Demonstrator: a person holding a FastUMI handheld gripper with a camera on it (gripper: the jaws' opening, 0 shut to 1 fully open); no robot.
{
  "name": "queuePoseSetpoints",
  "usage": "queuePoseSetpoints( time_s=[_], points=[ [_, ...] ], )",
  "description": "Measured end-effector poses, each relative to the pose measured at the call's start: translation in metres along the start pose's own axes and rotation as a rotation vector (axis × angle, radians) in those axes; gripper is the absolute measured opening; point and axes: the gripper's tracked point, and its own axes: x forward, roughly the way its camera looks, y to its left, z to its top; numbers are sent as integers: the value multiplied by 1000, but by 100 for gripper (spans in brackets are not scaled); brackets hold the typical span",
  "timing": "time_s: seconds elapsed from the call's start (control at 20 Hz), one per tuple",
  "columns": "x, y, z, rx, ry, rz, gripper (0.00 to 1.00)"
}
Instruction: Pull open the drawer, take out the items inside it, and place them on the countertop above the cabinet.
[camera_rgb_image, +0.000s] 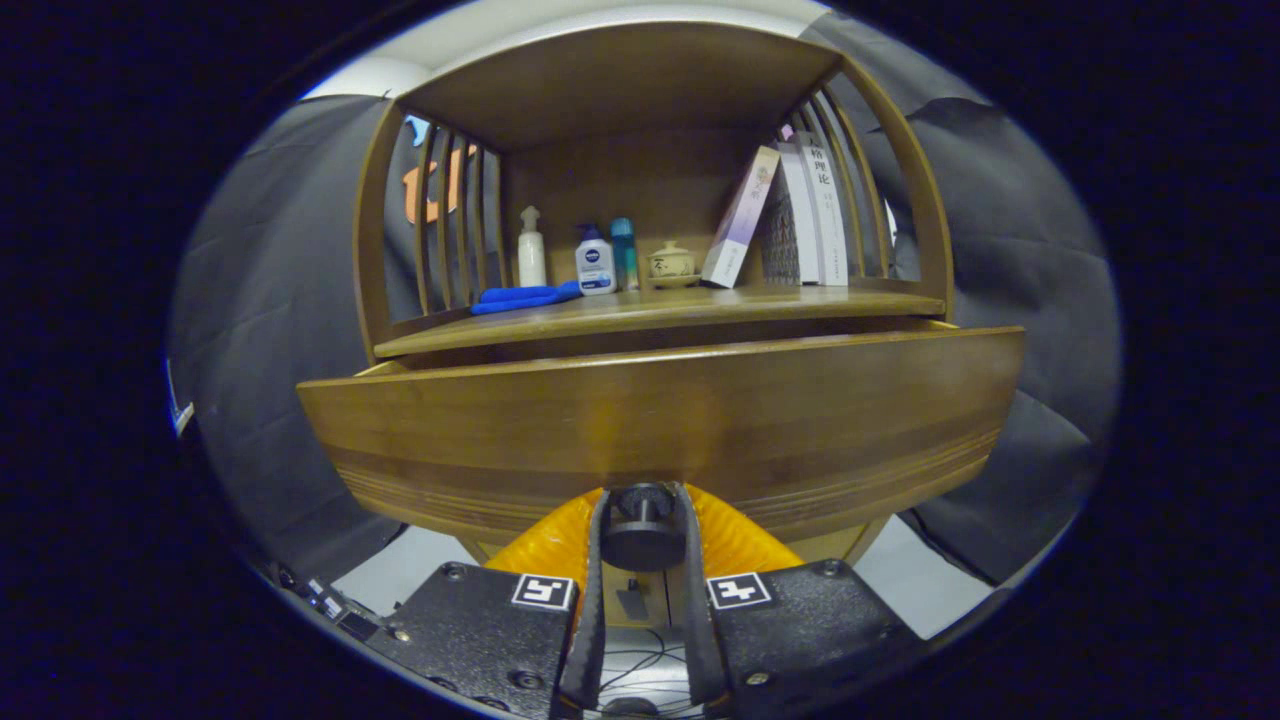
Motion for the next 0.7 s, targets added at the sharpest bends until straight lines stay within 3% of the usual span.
queuePoseSetpoints(
  time_s=[0.7],
  points=[
    [-83,4,-37,1,37,46,36]
  ],
)
